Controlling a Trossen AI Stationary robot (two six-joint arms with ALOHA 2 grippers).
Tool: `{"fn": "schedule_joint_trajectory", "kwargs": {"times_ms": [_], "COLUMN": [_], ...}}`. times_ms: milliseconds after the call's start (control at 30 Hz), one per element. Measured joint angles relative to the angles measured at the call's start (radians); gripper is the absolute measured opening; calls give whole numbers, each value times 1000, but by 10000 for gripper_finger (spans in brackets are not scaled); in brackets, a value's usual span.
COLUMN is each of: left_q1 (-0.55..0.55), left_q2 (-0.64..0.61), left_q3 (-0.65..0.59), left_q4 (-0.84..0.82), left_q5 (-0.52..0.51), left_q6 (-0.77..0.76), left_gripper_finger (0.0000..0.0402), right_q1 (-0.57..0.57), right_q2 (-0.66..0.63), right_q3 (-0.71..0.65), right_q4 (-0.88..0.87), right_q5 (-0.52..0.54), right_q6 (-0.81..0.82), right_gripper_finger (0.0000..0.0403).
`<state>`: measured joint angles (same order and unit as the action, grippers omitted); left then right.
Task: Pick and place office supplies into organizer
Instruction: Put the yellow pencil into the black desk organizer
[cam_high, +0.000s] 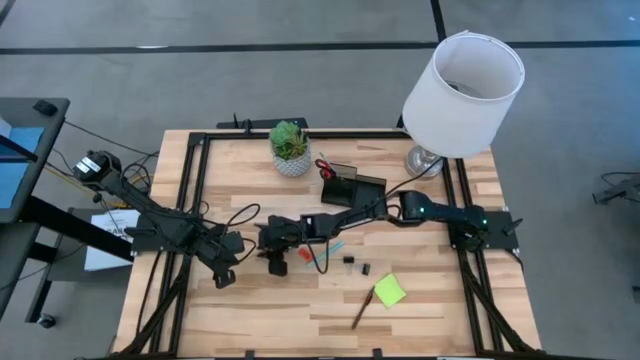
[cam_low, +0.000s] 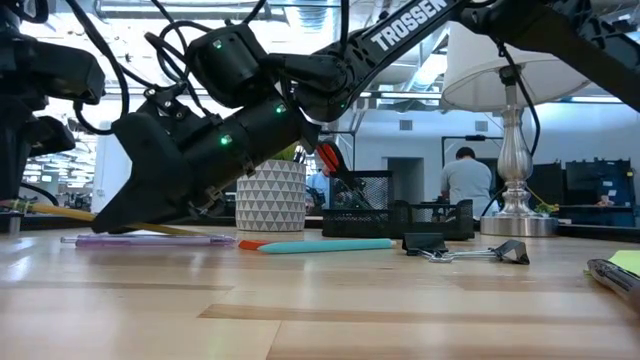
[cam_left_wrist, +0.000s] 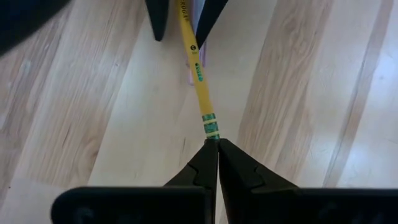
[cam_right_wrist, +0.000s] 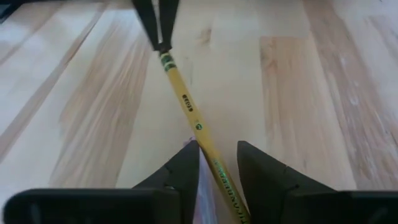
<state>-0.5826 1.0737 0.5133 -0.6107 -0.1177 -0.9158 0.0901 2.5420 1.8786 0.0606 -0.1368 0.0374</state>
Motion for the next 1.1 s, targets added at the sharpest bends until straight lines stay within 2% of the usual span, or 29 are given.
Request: {"fn": "schedule_joint_trajectory", "kwargs": {"times_ms": [300,500,700,900,1100], "left_q1": [0,0,0,0,0], "left_q2": [0,0,0,0,0], "left_q3": [0,0,9,129,385], "left_q4": [-9,-2,-5,-17,-199], "left_q5": [-4,-1,-11,-35,-105], "left_q6": [-20,-57,-75,-83,-101], "left_gripper_finger": [1,6,58,102,87], "right_q1": [8,15,16,1,-8], "right_q2": [0,0,-3,-7,-65], "right_q3": [0,0,0,-2,-3], "right_q4": [-3,-6,-24,-30,14], "right_q5": [-45,-47,-46,0,47], "right_q6": [-40,-37,107,296,380], "right_gripper_finger": [18,27,13,15,14]}}
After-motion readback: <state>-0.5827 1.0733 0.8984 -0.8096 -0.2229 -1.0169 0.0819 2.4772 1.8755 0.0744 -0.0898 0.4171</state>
